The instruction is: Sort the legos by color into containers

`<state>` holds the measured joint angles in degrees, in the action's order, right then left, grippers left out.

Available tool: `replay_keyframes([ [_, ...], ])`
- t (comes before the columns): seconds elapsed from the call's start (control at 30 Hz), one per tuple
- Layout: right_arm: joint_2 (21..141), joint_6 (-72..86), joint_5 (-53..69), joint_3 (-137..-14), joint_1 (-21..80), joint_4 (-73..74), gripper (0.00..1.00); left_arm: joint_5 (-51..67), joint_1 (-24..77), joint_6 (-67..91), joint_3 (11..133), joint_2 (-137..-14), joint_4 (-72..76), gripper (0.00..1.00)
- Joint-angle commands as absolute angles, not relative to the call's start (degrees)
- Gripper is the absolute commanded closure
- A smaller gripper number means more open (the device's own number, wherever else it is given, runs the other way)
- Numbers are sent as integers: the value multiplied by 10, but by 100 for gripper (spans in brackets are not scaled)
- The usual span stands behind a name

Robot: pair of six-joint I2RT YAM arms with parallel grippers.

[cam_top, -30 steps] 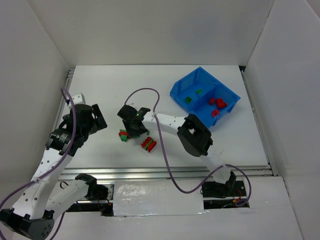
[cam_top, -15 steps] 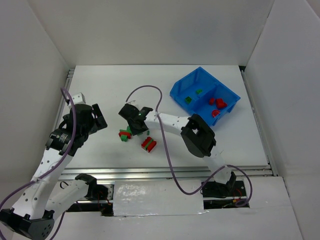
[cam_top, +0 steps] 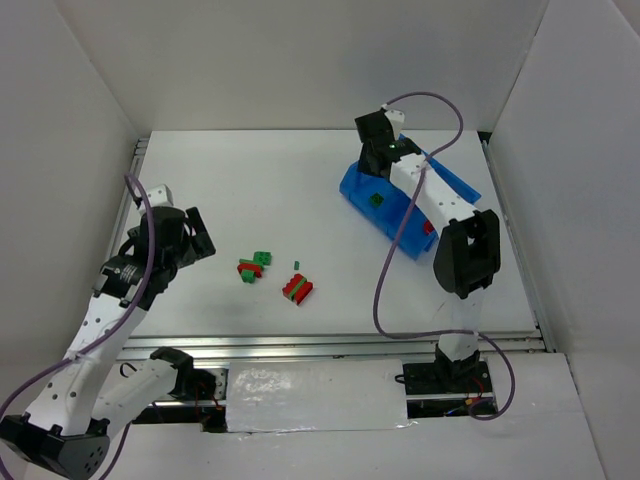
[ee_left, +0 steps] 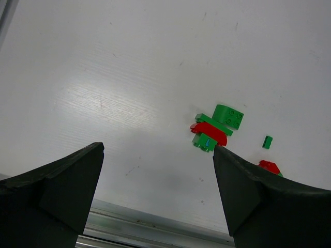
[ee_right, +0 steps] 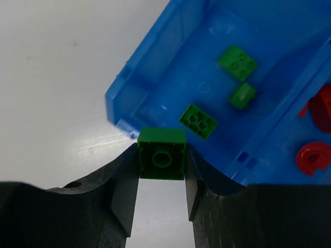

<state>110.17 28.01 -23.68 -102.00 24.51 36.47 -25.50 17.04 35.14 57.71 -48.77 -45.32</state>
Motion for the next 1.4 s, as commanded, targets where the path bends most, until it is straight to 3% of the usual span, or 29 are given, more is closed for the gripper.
replay_keyframes([
  [0.0,1150,273,-268,-1073,238,395,70,-247,167,338,571,-491,-435,1],
  [0.1,1183,271,-268,-1108,213,388,64,-243,166,336,574,-497,-436,0],
  [0.17,1216,264,-263,-1159,205,402,54,-241,165,334,573,-498,-434,0],
  [0.2,1225,260,-264,-1173,201,408,33,-240,165,333,572,-498,-433,0],
  [0.27,1243,243,-261,-1208,201,415,5,-236,165,330,571,-498,-431,1],
  [0.3,1245,242,-258,-1219,201,419,0,-234,165,330,571,-499,-431,0],
  [0.5,1210,224,-229,-1213,240,403,0,-239,154,333,576,-505,-433,1],
  [0.6,1191,224,-143,-1165,295,381,0,-250,142,339,577,-505,-437,1],
  [0.73,1197,285,-187,-1118,410,371,0,-275,124,355,580,-496,-448,0],
  [0.9,1267,395,-253,-1177,514,444,0,-259,120,348,573,-486,-439,1],
  [1.37,1339,483,-227,-1150,559,423,6,-221,120,334,569,-473,-429,1],
])
